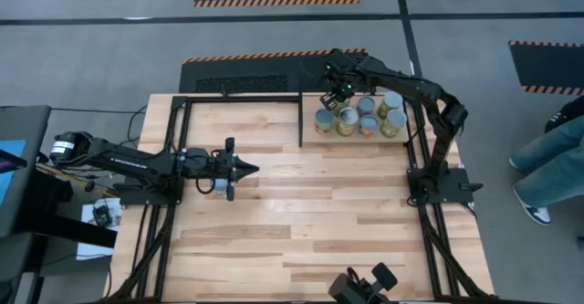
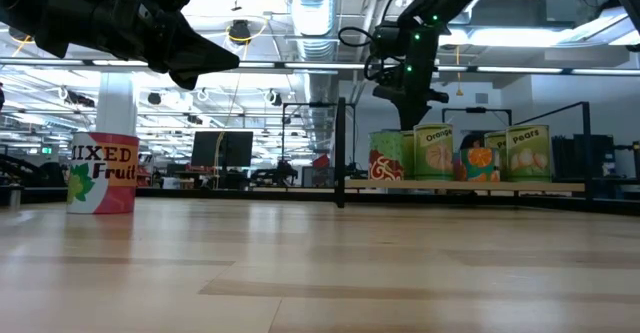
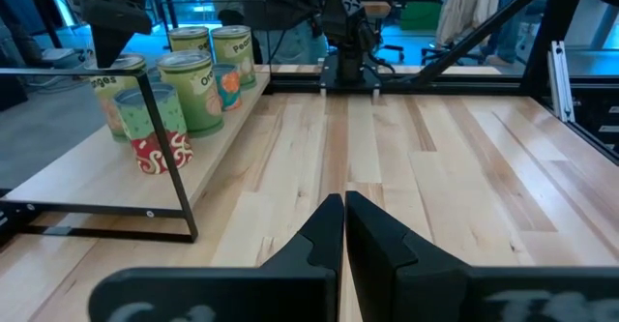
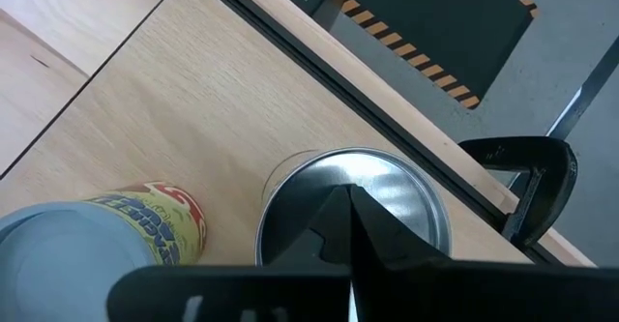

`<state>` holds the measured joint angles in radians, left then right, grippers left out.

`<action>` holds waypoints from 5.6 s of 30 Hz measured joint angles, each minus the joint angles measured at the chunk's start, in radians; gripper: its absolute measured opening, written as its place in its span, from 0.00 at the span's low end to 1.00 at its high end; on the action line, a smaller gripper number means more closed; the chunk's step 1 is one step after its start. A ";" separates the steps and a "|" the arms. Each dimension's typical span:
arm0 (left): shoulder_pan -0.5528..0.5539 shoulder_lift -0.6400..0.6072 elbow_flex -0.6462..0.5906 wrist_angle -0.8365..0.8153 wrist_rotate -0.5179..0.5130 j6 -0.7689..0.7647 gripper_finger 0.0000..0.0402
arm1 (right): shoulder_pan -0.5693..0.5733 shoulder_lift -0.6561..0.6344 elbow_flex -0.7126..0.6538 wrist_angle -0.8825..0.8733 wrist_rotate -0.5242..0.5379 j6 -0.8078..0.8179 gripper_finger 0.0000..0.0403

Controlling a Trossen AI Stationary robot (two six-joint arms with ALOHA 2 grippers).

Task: Pick and place cans onto a shelf
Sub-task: Put the large canned oranges on the shelf, then put the canned mixed fruit on the shelf

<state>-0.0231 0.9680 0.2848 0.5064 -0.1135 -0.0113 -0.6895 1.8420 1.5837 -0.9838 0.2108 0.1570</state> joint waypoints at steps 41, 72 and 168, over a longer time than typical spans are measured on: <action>0.000 0.000 0.000 -0.006 0.004 0.001 0.02 | 0.115 -0.061 0.065 -0.039 0.145 -0.139 0.03; -0.080 0.000 0.301 -0.776 -0.033 -0.247 0.03 | 0.613 -0.795 -0.995 1.225 0.113 -0.191 0.03; 0.030 0.773 0.788 -0.630 -0.011 0.124 0.02 | 0.749 -0.753 -1.001 1.261 0.109 -0.263 0.04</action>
<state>0.0074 1.7415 1.0727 -0.1239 -0.1249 0.1131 0.0593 1.0889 0.5823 0.2768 0.3202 -0.1062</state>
